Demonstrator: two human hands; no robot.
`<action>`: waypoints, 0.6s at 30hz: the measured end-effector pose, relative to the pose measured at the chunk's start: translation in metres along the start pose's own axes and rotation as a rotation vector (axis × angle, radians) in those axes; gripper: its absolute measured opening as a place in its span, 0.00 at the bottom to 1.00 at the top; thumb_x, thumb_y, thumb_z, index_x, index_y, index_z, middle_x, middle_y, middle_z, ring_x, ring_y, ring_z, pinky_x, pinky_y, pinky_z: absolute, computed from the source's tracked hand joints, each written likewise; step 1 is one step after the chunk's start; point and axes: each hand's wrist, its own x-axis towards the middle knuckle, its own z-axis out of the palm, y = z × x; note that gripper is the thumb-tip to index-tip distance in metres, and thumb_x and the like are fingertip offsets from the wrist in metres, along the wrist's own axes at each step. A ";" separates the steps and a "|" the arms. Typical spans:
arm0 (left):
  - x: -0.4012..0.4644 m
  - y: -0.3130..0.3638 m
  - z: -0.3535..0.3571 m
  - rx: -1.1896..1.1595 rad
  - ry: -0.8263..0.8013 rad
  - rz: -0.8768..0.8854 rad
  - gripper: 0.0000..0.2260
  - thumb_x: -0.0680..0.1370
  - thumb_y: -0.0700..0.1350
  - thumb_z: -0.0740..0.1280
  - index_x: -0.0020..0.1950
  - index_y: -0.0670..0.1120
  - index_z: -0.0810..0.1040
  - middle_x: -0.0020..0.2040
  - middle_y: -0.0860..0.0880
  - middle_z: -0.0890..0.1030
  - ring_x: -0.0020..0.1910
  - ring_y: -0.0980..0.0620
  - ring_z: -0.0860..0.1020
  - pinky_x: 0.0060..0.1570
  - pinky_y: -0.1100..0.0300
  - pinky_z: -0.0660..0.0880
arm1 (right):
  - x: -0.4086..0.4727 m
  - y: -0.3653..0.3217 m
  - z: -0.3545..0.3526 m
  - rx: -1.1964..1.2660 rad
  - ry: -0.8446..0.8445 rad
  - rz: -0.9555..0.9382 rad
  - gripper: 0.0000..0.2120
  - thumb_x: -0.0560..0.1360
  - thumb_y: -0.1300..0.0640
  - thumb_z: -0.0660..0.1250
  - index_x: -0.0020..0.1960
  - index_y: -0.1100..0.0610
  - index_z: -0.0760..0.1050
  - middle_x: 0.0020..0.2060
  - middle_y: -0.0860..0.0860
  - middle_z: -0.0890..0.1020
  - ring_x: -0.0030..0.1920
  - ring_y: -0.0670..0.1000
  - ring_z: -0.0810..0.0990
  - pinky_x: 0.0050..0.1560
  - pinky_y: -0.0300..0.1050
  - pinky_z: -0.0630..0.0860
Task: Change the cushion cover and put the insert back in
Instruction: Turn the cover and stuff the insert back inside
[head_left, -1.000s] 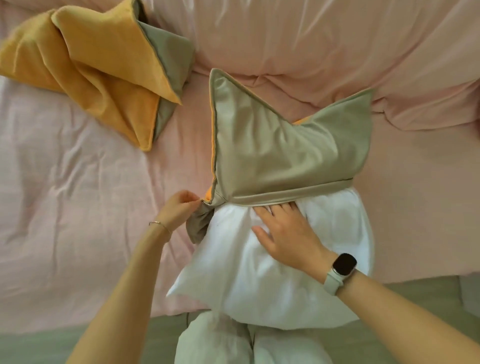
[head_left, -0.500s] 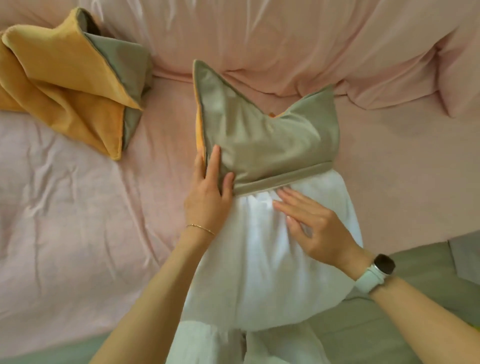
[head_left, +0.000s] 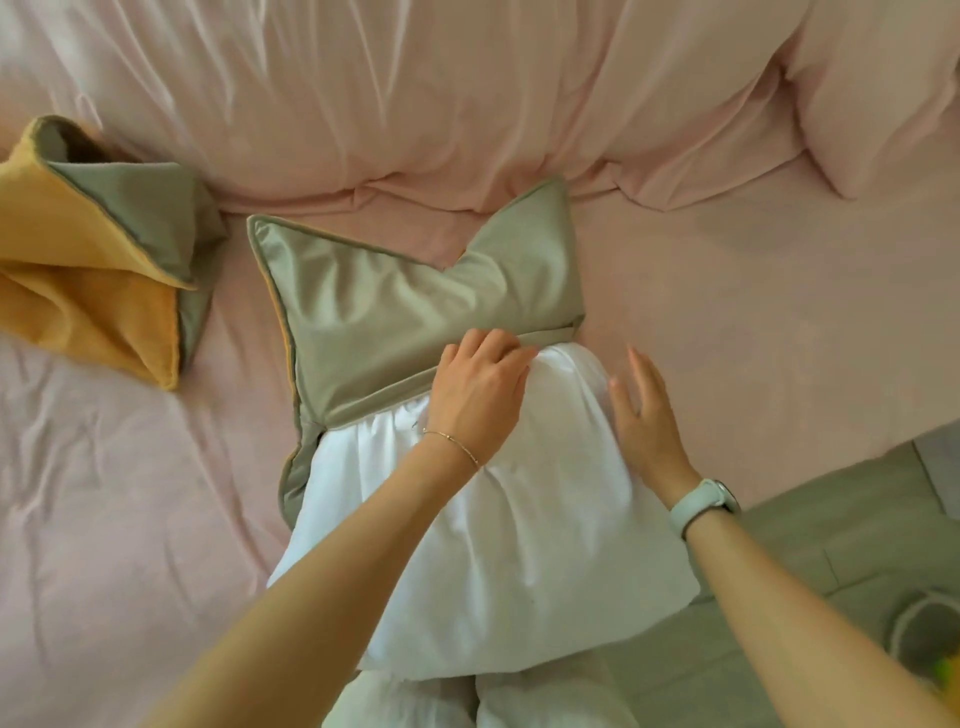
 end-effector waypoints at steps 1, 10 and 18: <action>0.006 -0.001 0.005 0.040 -0.005 -0.021 0.08 0.73 0.42 0.63 0.43 0.48 0.82 0.39 0.50 0.78 0.39 0.48 0.72 0.39 0.59 0.63 | -0.002 0.000 0.002 0.063 -0.057 0.022 0.23 0.81 0.55 0.55 0.75 0.56 0.56 0.73 0.50 0.60 0.73 0.48 0.56 0.71 0.40 0.53; 0.025 -0.050 -0.043 0.017 -0.149 -0.275 0.10 0.73 0.43 0.68 0.53 0.43 0.78 0.49 0.43 0.76 0.49 0.40 0.73 0.44 0.52 0.70 | -0.016 -0.055 0.036 -0.314 -0.050 -0.379 0.36 0.70 0.37 0.50 0.74 0.53 0.58 0.61 0.53 0.71 0.61 0.54 0.67 0.58 0.49 0.62; 0.028 -0.069 -0.068 0.046 -0.047 -0.258 0.05 0.75 0.41 0.65 0.43 0.41 0.79 0.40 0.45 0.79 0.38 0.45 0.75 0.36 0.59 0.65 | -0.021 -0.082 0.054 -0.321 -0.094 -0.526 0.31 0.74 0.45 0.54 0.71 0.62 0.64 0.70 0.61 0.64 0.68 0.62 0.66 0.65 0.58 0.66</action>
